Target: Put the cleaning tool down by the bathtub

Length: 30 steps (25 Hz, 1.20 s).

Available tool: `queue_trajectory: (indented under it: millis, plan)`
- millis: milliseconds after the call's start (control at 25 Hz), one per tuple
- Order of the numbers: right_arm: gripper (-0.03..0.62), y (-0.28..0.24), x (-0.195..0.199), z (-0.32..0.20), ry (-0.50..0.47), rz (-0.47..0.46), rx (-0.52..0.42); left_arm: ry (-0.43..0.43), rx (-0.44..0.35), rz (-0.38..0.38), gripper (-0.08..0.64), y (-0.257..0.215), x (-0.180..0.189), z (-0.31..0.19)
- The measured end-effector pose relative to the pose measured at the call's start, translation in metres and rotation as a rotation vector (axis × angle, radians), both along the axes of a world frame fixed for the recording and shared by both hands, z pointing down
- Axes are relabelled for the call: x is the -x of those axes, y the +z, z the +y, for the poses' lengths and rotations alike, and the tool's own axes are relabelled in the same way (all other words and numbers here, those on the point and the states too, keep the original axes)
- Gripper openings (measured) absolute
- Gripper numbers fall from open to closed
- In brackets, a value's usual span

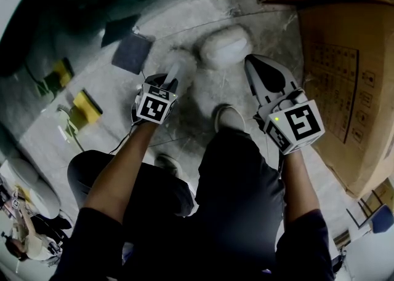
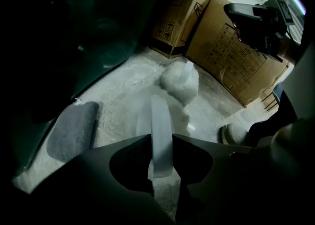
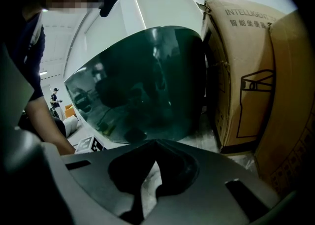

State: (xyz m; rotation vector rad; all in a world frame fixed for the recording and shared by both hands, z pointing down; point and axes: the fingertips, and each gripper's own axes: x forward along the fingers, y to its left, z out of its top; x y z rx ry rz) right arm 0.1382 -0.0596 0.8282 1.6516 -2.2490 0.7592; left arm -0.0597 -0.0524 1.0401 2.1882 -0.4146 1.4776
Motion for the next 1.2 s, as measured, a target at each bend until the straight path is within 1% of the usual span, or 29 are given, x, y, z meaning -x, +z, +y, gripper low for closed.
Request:
queue_trajectory:
  millis: [200,360,440,600,840,1040,1200]
  plan:
    - [0.003,0.002,-0.003,0.003,0.014,-0.003,-0.002,0.012,-0.018,-0.007,0.106,0.004,-0.007,-0.001]
    - [0.003,0.0,-0.001,0.003,0.024,-0.038,-0.022,0.01,-0.026,-0.005,0.106,0.005,-0.006,-0.002]
    - [0.003,0.003,-0.004,0.005,0.027,-0.017,-0.005,0.014,-0.024,-0.002,0.108,0.004,-0.007,-0.001]
    - [0.003,0.005,-0.008,0.005,0.027,-0.005,0.004,0.021,-0.03,0.005,0.152,-0.001,-0.01,-0.001]
    - [0.003,0.006,-0.007,0.002,0.023,-0.015,-0.009,0.01,-0.052,0.021,0.17,-0.011,-0.007,-0.006]
    - [0.003,-0.001,-0.012,0.002,0.024,-0.015,-0.003,-0.005,-0.074,0.037,0.176,-0.031,-0.01,-0.01]
    - [0.003,-0.029,-0.015,0.004,0.014,-0.002,0.002,0.004,-0.11,0.056,0.183,-0.071,-0.013,-0.016]
